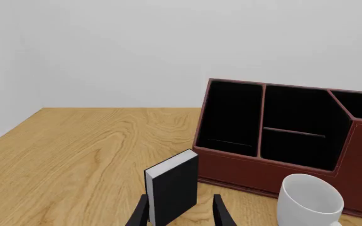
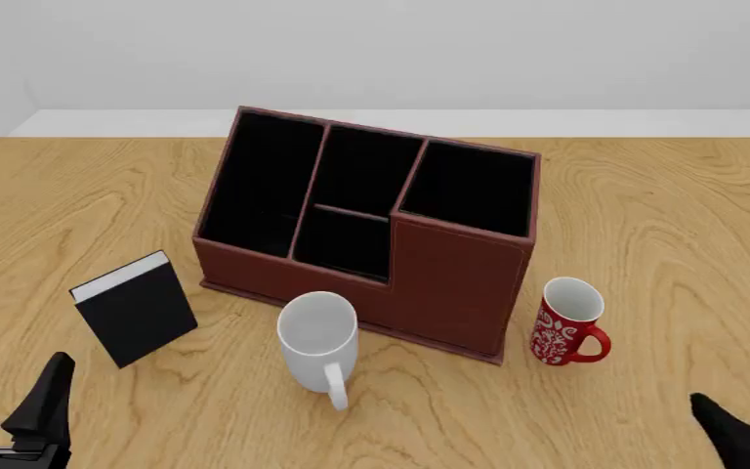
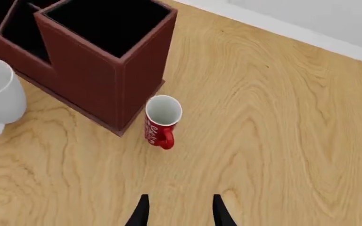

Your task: Pick up the red mug and place it to the right of the caddy.

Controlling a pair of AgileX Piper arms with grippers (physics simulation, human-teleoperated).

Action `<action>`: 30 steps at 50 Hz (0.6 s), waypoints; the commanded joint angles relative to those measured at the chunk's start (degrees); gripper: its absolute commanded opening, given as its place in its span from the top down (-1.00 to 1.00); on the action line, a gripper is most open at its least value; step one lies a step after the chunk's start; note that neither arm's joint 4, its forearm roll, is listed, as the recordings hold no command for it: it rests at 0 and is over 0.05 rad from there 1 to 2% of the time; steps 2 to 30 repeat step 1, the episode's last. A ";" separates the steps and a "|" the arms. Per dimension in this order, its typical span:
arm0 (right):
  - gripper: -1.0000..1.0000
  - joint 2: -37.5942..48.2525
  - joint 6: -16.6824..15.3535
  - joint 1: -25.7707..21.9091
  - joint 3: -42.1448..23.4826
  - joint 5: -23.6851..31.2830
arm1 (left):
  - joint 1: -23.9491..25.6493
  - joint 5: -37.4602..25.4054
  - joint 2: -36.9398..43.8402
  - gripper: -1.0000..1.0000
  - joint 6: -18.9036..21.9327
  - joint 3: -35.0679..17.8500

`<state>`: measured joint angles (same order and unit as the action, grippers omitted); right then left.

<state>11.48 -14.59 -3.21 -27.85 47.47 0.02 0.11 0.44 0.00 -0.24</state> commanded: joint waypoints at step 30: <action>-1.00 -10.87 3.72 -0.96 -7.88 11.75 | 0.01 0.00 -0.01 -1.00 0.00 0.00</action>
